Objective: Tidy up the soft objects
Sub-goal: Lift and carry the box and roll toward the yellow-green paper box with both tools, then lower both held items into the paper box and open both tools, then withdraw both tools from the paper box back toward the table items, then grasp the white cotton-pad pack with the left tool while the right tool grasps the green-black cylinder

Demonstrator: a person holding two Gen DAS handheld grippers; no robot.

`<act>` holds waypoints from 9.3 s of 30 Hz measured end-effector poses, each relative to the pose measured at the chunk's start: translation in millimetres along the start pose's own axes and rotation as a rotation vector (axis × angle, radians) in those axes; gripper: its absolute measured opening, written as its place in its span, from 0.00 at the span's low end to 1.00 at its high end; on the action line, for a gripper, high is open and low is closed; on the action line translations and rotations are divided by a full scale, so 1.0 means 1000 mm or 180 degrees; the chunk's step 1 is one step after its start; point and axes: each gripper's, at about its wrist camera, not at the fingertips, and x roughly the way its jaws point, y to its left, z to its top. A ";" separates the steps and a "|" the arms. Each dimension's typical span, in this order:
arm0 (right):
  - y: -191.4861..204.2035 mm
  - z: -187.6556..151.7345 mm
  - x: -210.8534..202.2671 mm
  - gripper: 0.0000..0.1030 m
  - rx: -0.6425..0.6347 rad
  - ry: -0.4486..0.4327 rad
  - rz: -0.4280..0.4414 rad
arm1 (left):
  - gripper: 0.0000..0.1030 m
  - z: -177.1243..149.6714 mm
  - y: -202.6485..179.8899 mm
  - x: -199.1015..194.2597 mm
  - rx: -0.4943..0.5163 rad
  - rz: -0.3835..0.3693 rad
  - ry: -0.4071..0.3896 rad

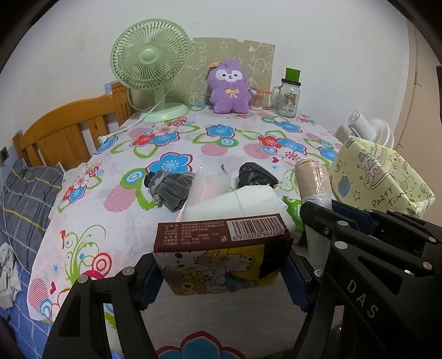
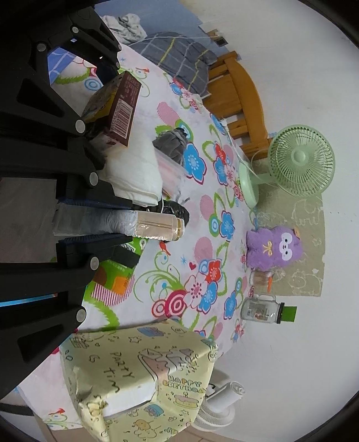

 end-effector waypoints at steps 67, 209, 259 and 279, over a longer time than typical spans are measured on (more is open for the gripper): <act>-0.116 0.050 -0.082 0.19 0.0373 -0.0469 -0.0372 | 0.74 0.078 -0.124 -0.035 0.0491 -0.0308 -0.0406; -0.044 0.041 -0.108 1.00 0.0315 -0.0784 -0.0712 | 1.00 0.059 -0.067 -0.076 0.0435 -0.0326 -0.0637; -0.018 0.003 0.010 1.00 0.0148 -0.0257 -0.0480 | 1.00 0.011 -0.008 0.029 -0.0001 -0.0021 0.0039; -0.016 -0.005 0.042 1.00 0.0186 -0.0008 -0.0467 | 0.74 0.002 -0.004 0.053 -0.0019 -0.0030 0.0184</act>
